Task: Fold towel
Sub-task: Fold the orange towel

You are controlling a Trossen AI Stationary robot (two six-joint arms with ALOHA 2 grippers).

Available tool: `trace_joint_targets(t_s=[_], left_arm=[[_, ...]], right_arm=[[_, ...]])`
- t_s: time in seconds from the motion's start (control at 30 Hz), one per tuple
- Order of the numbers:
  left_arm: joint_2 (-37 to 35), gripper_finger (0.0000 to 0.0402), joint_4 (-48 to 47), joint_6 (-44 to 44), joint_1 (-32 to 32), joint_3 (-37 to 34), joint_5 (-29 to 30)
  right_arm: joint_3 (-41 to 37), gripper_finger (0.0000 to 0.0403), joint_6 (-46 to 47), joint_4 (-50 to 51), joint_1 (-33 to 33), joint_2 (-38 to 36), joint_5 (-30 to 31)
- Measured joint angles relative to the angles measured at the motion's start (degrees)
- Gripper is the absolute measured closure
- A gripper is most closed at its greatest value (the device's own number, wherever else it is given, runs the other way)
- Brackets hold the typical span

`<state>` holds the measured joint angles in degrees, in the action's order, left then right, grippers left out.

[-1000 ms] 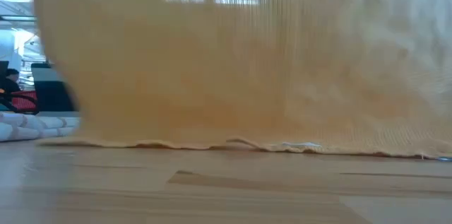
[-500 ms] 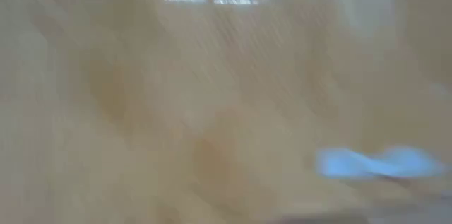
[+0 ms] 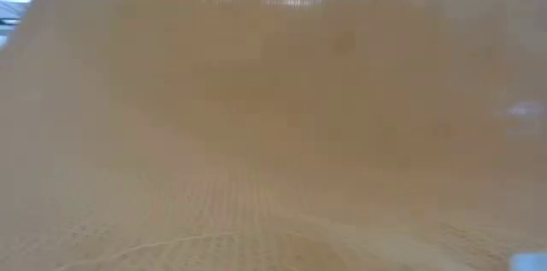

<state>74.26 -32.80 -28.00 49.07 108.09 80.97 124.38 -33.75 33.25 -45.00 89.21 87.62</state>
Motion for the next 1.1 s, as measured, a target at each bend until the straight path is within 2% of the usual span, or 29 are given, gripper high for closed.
trace_joint_targets(t_s=[0.13,0.3,0.33,0.43,0.53,0.67,0.83,1.1], left_arm=[[0.0,0.0399,-15.1,12.6,-1.6,0.0,0.0],[0.1,0.0399,-34.2,31.5,-2.8,0.0,0.0],[0.1,0.0399,-38.0,35.4,-2.9,0.0,0.0],[0.1,0.0399,-49.1,47.4,-3.1,0.0,-0.7],[0.1,0.0399,-57.4,58.1,-3.1,-1.0,-0.9],[-0.5,0.0399,-56.5,59.3,-3.0,-4.6,-3.3],[-0.5,0.0399,-56.6,62.3,-3.4,-9.8,-6.0],[-0.5,0.0399,-57.1,69.6,-6.4,-20.2,-13.0]], right_arm=[[0.0,0.0398,21.0,24.2,2.6,-1.0,-2.6],[0.0,0.0398,53.0,55.2,5.1,-1.3,-10.0],[-0.8,0.0398,57.7,56.6,5.8,-1.3,-12.0],[-6.6,0.0400,54.1,52.2,8.1,-3.0,-16.8],[-11.0,0.0400,57.3,53.2,9.8,-3.6,-18.5],[-17.0,0.0400,64.8,56.5,12.5,-4.6,-20.3],[-25.8,0.0400,69.0,56.4,15.2,-7.6,-21.4],[-38.6,0.0400,75.9,56.2,15.6,-12.2,-20.7]])
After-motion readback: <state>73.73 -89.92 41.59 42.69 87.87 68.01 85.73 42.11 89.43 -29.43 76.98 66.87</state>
